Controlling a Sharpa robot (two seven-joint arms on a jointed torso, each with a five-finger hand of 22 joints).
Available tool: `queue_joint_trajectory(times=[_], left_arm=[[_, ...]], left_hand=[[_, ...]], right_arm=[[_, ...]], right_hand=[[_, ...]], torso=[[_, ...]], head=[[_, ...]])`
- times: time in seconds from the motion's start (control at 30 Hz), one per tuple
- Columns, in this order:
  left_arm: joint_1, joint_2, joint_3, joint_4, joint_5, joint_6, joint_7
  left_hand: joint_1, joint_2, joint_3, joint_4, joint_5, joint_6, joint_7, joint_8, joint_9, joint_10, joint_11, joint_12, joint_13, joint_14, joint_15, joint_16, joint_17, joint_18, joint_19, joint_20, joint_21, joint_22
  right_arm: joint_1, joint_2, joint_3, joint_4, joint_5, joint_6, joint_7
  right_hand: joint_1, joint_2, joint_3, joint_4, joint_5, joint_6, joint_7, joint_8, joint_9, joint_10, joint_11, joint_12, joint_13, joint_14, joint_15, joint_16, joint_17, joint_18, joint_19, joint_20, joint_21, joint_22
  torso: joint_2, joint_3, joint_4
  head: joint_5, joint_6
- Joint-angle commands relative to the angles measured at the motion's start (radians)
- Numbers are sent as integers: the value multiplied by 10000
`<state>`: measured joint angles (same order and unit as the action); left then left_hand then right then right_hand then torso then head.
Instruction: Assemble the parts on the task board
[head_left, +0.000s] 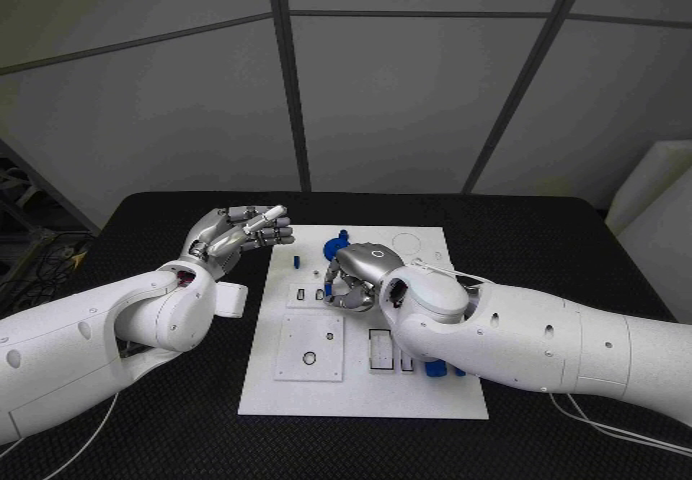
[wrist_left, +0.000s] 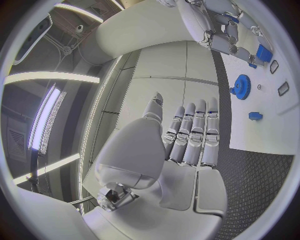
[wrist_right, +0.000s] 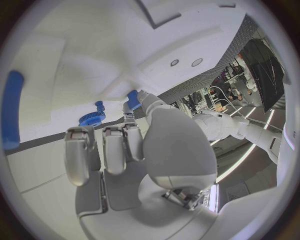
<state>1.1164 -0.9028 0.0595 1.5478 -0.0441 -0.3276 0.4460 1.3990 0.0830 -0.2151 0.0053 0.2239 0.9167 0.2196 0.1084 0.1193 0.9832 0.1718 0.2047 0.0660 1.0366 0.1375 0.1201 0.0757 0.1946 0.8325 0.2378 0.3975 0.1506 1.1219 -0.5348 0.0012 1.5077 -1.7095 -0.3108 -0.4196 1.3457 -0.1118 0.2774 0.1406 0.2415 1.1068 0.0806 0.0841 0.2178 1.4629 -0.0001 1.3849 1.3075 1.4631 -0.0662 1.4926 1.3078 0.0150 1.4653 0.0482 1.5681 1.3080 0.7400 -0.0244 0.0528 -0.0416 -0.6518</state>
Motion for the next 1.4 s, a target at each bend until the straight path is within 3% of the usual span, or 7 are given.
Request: queue_joint_trajectory(times=[0.03, 0.93, 1.1, 1.4], left_arm=[[17, -2, 10, 21, -34, 94, 48], [17, -7, 10, 15, -34, 93, 32], [17, -6, 10, 14, -34, 91, 27], [17, -12, 10, 16, -34, 87, 24]], left_hand=[[-14, 78, -30, -53, -50, 93, 0, -55, -12, 78, 5, -36, -3, 10, 30, -44, -12, -134, -16, 80, -69, -11], [-35, 82, -58, -66, -51, 94, 14, -72, -14, 85, 13, -51, -3, 17, 33, -60, -12, -135, -15, 82, -72, -19], [-35, 82, -58, -66, -51, 94, 14, -72, -14, 85, 13, -51, -3, 17, 33, -60, -12, -135, -15, 82, -72, -19], [-35, 82, -58, -66, -51, 94, 14, -72, -14, 85, 13, -51, -3, 17, 33, -60, -12, -135, -15, 82, -72, -19]], right_arm=[[-25, 10, -35, -9, -84, 440, -151], [-25, 48, -36, -41, -131, 408, -271], [-25, 56, -36, -44, -134, 358, -272], [-24, 54, -36, -46, -136, 272, -279]], right_hand=[[-70, -58, 0, -65, 54, 85, -24, -86, -6, 182, -24, -63, 1160, 703, -51, -75, 928, -150, 1055, -74, 27, 2628], [-345, -410, -96, 34, -75, -602, 197, -240, -146, 19, 166, -360, 959, 651, 97, -219, 707, -150, 1055, 53, 27, 2628], [-501, -473, -212, 176, -759, -829, 238, -218, -178, 0, 213, -400, 932, 647, 142, -245, 681, -150, 1055, 105, 27, 2628], [-577, -571, -338, 277, -920, -1081, 275, -228, -209, -37, 250, -468, 885, 636, 170, -286, 623, -150, 1055, 135, 27, 2628]], torso=[[3, -2, 6], [1, -1, 0], [4, -1, -1], [0, 0, 1]], head=[[3, -7], [20, -46], [19, -47], [22, -50]])
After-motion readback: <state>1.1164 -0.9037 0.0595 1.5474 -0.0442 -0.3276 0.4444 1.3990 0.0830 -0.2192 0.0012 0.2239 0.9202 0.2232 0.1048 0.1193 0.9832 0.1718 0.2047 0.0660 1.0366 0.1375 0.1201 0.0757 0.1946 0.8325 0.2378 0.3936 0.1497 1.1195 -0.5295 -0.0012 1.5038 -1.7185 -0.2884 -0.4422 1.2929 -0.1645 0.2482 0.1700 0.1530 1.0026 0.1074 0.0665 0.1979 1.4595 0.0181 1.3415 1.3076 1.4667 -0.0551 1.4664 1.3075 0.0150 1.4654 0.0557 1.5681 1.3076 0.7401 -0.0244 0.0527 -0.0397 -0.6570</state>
